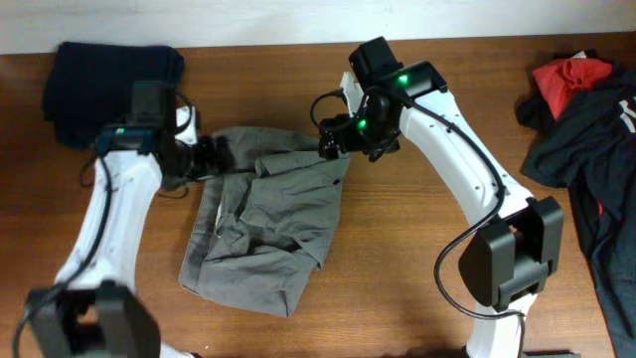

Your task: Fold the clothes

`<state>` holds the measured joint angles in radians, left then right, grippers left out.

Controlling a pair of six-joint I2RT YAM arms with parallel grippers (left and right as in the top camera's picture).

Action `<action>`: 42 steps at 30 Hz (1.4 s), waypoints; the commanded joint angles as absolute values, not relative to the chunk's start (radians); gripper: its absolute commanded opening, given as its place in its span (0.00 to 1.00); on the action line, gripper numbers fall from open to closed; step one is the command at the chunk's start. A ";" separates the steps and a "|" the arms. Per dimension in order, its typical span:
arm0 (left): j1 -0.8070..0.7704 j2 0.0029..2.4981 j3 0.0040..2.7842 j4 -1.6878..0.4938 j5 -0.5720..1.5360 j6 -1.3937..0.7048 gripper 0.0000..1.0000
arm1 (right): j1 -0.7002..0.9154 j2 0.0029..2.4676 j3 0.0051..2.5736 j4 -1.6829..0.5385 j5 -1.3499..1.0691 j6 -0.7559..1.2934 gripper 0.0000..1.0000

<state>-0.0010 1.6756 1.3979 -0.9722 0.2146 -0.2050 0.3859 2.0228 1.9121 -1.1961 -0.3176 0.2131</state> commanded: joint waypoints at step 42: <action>-0.186 1.800 1.468 -0.951 0.276 -0.027 0.95 | 0.268 2.036 1.905 -1.218 -0.309 0.214 0.99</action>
